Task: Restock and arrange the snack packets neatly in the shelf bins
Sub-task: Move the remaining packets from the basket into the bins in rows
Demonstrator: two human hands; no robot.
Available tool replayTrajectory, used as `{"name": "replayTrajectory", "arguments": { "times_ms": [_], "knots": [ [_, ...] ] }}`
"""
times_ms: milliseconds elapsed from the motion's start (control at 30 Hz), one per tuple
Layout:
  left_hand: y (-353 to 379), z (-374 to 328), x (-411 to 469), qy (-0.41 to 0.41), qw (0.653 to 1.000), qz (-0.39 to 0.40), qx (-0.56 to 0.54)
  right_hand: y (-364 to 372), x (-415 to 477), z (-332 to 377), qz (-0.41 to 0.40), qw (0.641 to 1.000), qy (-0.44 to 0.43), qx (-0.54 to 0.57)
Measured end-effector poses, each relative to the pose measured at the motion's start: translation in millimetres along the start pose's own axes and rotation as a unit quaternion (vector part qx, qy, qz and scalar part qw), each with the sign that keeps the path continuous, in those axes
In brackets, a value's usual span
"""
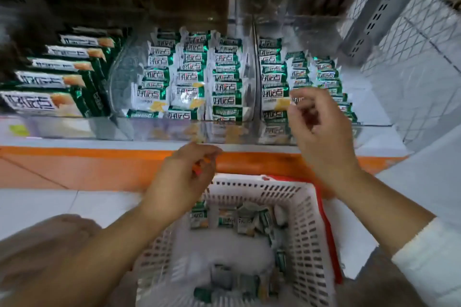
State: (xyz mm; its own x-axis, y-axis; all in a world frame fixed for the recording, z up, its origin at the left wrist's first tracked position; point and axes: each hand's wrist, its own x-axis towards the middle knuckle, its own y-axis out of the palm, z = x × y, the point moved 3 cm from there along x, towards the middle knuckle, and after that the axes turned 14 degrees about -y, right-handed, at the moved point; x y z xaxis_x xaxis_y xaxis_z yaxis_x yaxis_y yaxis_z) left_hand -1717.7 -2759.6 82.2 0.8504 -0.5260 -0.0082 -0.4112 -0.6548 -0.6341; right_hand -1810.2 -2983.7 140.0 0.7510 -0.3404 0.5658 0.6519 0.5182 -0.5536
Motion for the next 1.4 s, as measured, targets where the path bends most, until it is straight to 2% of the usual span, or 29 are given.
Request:
{"name": "replayTrajectory", "arguments": {
  "times_ms": [100, 167, 233, 367, 467, 567, 700, 800, 900, 1033, 1200, 1267, 1333, 1400],
  "knots": [
    [36, 57, -25, -0.13, 0.988, 0.07, 0.034, 31, -78, -19, 0.159, 0.985, 0.067, 0.018],
    [65, 92, -39, -0.215, 0.971, 0.094, 0.04, 64, -135, -55, 0.275, 0.949, 0.155, 0.021],
    [92, 128, -50, -0.28, 0.953, 0.114, 0.028, 98, -186, -95, 0.342, 0.905, 0.252, 0.019],
    [122, 197, -70, -0.413, 0.902, 0.124, -0.017, 141, -241, -147, 0.309, 0.881, 0.359, 0.01],
    [134, 230, -75, -0.471, 0.874, 0.117, -0.036, 160, -248, -168, 0.292, 0.894, 0.339, -0.027],
    [142, 250, -73, -0.504, 0.855, 0.117, -0.048, 176, -248, -187, 0.282, 0.897, 0.333, -0.067],
    [156, 265, -66, -0.512, 0.848, 0.115, -0.075, 193, -253, -196, 0.336, 0.869, 0.345, -0.109],
    [163, 259, -44, -0.49, 0.862, 0.117, -0.056, 200, -269, -201, 0.373, 0.842, 0.386, -0.06],
    [170, 265, -24, -0.497, 0.859, 0.106, -0.063, 204, -278, -207, 0.386, 0.819, 0.424, -0.03],
    [183, 280, -5, -0.522, 0.844, 0.104, -0.07, 217, -281, -213, 0.431, 0.808, 0.401, -0.016],
    [196, 287, -2, -0.549, 0.83, 0.066, -0.076, 223, -286, -205, 0.499, 0.782, 0.366, -0.076],
    [200, 290, -6, -0.566, 0.816, 0.064, -0.102, 225, -293, -200, 0.497, 0.777, 0.378, -0.076],
    [209, 296, -9, -0.58, 0.8, 0.097, -0.117, 227, -294, -201, 0.472, 0.779, 0.406, -0.073],
    [212, 290, -17, -0.6, 0.778, 0.128, -0.136, 227, -294, -202, 0.482, 0.766, 0.417, -0.083]
  ]
}}
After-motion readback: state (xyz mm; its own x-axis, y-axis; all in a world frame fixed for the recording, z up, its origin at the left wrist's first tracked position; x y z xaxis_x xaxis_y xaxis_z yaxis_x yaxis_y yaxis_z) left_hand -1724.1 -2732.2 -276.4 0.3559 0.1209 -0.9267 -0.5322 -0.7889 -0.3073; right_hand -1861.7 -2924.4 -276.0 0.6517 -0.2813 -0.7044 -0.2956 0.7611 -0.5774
